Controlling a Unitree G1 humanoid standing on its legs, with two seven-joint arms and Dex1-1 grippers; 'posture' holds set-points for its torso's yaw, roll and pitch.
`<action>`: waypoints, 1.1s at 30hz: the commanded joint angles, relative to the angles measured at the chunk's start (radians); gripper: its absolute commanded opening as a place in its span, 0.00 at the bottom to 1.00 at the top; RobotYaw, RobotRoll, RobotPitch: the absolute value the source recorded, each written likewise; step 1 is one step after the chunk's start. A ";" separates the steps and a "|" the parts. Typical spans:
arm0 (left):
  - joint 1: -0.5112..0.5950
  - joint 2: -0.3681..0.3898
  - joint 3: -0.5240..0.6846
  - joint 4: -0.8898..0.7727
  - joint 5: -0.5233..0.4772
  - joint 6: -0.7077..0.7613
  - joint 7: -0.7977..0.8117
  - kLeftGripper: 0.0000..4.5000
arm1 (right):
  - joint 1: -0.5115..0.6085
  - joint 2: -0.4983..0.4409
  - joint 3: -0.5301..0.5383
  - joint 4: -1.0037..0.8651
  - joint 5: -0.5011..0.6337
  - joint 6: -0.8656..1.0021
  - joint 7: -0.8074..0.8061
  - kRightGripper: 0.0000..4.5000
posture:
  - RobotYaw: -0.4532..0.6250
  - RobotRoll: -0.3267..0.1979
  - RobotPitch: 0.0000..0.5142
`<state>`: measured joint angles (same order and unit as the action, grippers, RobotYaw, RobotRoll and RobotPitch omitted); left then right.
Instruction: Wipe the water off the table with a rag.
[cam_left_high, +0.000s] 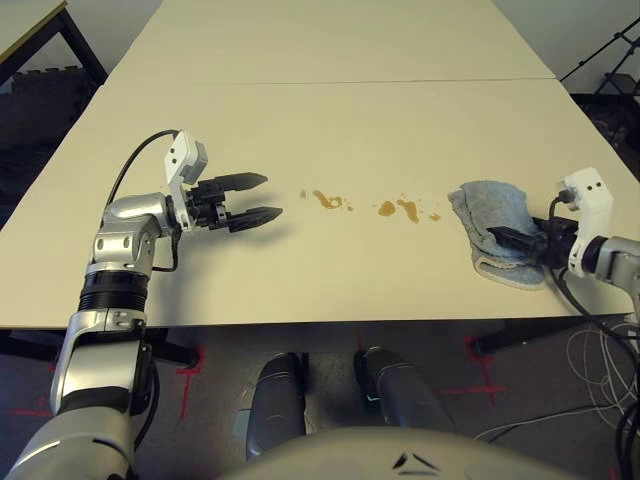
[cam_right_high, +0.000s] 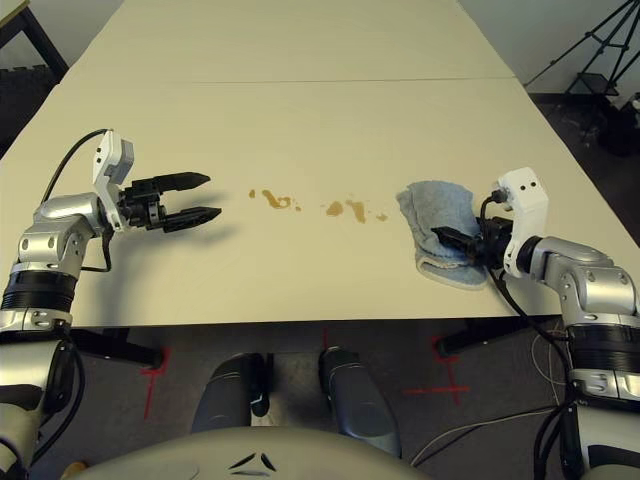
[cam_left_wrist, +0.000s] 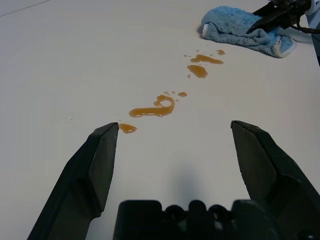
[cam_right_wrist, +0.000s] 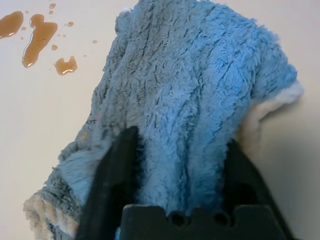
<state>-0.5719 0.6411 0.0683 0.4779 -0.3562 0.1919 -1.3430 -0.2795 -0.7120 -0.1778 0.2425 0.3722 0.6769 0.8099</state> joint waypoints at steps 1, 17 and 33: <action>0.002 0.011 -0.016 0.000 0.015 -0.015 -0.010 1.00 | 0.018 0.026 0.062 0.053 -0.021 0.008 0.023 0.33 | 0.18 0.62 0.26; 0.010 0.031 -0.020 0.033 0.036 -0.069 -0.029 1.00 | -0.076 0.122 -0.111 -0.029 0.113 0.124 -0.089 0.05 | 0.18 0.62 0.28; 0.024 0.053 -0.025 0.039 0.056 -0.107 -0.034 1.00 | -0.121 0.265 -0.017 -0.090 0.057 0.117 -0.249 0.05 | 0.20 0.62 0.26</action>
<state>-0.5661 0.6808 0.0583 0.4954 -0.3201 0.1024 -1.3645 -0.3929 -0.4653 -0.2355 0.1632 0.4354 0.7954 0.5677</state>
